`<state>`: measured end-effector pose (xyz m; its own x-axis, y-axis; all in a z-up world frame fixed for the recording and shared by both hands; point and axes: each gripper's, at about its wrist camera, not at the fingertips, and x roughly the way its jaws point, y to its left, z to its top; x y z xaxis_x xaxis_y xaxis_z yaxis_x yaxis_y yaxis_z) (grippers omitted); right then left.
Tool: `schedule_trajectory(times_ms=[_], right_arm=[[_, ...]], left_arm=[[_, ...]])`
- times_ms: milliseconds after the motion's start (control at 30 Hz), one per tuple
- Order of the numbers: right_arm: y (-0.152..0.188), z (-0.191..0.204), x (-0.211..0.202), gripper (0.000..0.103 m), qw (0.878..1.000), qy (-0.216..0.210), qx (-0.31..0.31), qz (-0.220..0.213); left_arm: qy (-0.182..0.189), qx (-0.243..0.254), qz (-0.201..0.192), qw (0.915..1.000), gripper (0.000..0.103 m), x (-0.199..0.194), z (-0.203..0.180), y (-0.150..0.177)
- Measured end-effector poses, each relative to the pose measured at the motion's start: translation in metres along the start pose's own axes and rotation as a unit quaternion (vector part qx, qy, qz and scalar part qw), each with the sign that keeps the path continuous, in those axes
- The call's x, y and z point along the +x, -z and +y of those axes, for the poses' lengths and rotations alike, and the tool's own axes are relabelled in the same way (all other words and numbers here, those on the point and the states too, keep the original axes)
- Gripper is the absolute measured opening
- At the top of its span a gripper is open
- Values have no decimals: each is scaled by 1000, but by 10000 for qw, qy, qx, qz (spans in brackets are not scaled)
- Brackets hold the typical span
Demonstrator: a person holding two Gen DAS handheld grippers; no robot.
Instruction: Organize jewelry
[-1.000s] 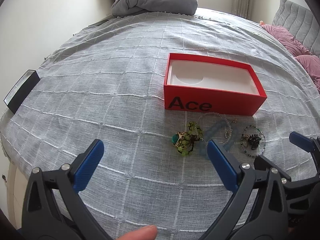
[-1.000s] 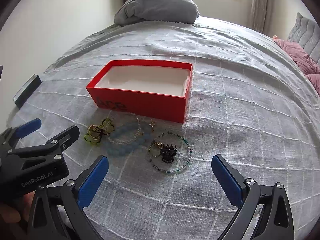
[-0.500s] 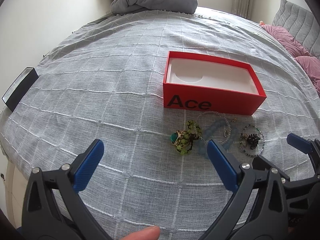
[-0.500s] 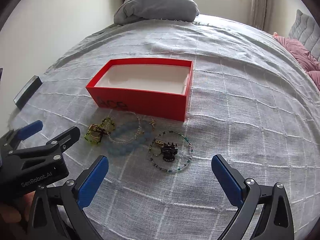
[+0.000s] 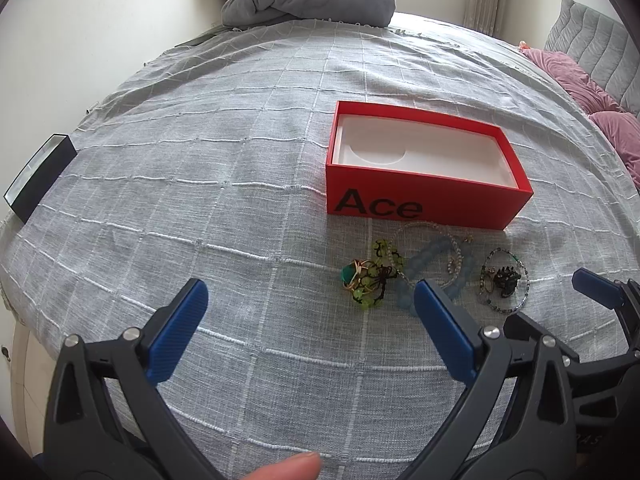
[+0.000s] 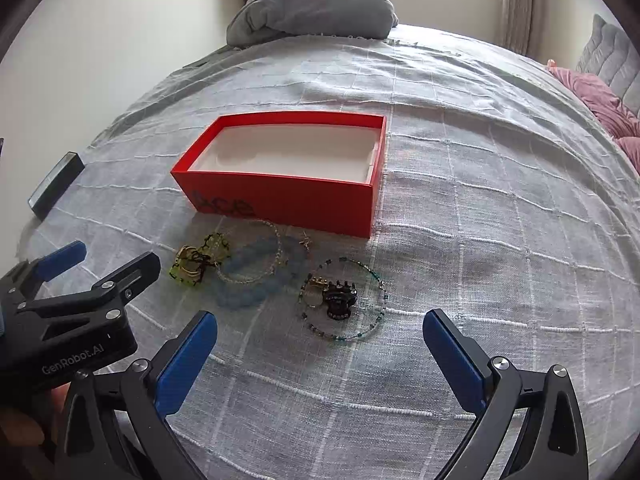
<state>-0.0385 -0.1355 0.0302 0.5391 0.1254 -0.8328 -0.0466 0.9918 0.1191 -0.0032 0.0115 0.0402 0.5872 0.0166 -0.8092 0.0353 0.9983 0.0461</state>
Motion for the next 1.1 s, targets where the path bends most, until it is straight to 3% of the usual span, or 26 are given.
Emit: schedule_trajectory(times_ms=[367,533,667,733,800,833,1000,1100], right_arm=[[-2,-2,1,103,9999,-105,45,93],[-7,-14,0,103,9993,-275,247,115],[-14,-40,-3,102,9960,-425,774,119],[-16,-56,-2,96,9908,-694,1148,174],[-18,-69,3,78,9847,-891,1466,299],[-18,-74,5,74,9822,-934,1590,365],[-19,-84,10,49,9822,-748,1684,375],[-19,-83,13,41,9842,-671,1598,368]], left_arm=[[107,-18,65,9999,102,1,1,0],[500,-232,325,9979,102,7,14,-7],[833,-617,472,9935,102,11,36,-15],[954,-807,542,9907,102,15,46,-16],[1090,-977,639,9872,97,20,52,-16],[1162,-1017,694,9856,93,22,53,-16],[1440,-778,869,9827,74,27,38,-14],[1589,-732,1038,9791,60,33,29,-12]])
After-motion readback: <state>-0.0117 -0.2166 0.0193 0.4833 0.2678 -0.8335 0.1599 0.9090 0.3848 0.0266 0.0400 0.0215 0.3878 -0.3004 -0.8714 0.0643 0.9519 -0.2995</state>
